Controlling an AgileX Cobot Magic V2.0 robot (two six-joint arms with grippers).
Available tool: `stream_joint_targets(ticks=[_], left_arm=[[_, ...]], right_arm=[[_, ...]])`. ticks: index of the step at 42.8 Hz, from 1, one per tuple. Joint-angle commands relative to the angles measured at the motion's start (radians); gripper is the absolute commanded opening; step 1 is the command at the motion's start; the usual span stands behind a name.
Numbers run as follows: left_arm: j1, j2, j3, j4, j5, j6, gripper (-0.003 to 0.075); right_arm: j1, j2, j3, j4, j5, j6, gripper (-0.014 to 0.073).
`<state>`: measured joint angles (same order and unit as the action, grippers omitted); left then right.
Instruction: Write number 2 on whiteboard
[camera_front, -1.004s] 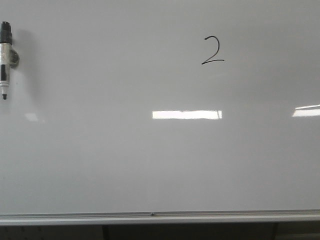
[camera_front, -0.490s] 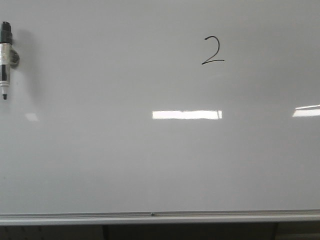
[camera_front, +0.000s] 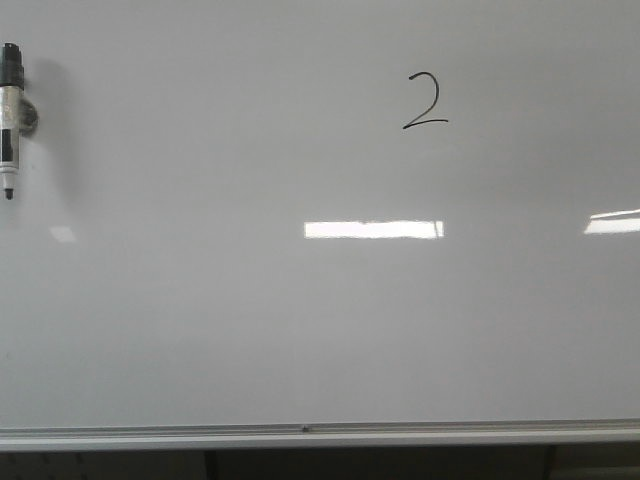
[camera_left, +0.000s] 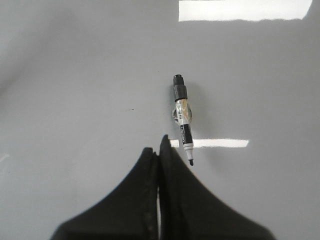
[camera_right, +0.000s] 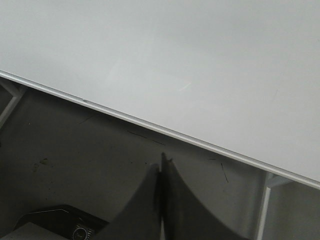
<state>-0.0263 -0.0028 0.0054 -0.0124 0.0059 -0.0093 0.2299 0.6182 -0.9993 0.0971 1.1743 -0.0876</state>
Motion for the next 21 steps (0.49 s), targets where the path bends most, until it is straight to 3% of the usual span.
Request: stream_joint_targets(ticks=[1,21], left_arm=[[0.002,-0.028,0.035,-0.034,-0.039,0.033,-0.002],[0.025,-0.03,0.035,-0.034,-0.035,0.033,-0.002]], right_arm=[[-0.007,0.006,-0.03,-0.004,-0.056,0.004,-0.0069],[-0.007,0.006,-0.03,-0.004,-0.056,0.004,-0.0069]])
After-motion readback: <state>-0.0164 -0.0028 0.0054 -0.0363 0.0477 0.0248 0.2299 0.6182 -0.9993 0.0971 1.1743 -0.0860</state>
